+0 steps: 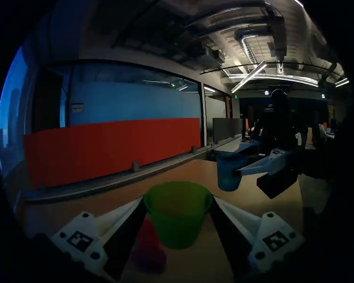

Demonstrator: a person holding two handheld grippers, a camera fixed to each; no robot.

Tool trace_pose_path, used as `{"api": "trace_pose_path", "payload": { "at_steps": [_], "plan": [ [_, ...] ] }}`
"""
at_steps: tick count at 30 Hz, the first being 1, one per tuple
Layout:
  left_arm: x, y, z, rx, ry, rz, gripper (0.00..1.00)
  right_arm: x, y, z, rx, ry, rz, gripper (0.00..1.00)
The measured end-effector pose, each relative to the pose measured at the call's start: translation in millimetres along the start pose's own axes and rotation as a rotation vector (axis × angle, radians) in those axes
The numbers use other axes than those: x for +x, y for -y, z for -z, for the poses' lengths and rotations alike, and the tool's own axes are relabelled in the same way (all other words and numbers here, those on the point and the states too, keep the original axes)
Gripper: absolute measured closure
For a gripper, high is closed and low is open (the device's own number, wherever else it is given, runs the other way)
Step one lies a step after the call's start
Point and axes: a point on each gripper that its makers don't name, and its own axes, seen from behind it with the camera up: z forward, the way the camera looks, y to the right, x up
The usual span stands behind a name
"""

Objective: Pour water

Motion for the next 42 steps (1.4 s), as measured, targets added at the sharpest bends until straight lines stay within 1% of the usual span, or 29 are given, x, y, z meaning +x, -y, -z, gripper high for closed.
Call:
{"api": "trace_pose_path", "payload": {
  "at_steps": [8,14,20,33,42],
  "plan": [
    [0.7,-1.9,1.6,-0.004,0.001,-0.01,0.11,8.8,1.7,-1.4,0.006,-0.01,0.014,0.11],
    [1.9,-5.5,1.7,-0.012,-0.001,-0.008,0.11,22.8,2.0,-3.0,0.015,-0.026,0.031,0.11],
    [1.8,-10.6,1.0,-0.019,-0.002,-0.007,0.11,39.5,2.1,-4.9,0.022,-0.043,0.062,0.11],
    [-1.0,-18.9,0.7,-0.036,0.001,-0.007,0.11,75.4,5.6,-14.2,0.042,-0.076,0.185,0.11],
    [-1.9,-21.9,-0.1,-0.045,0.005,-0.007,0.11,93.6,4.4,-21.6,0.045,-0.091,0.271,0.11]
  ]
}}
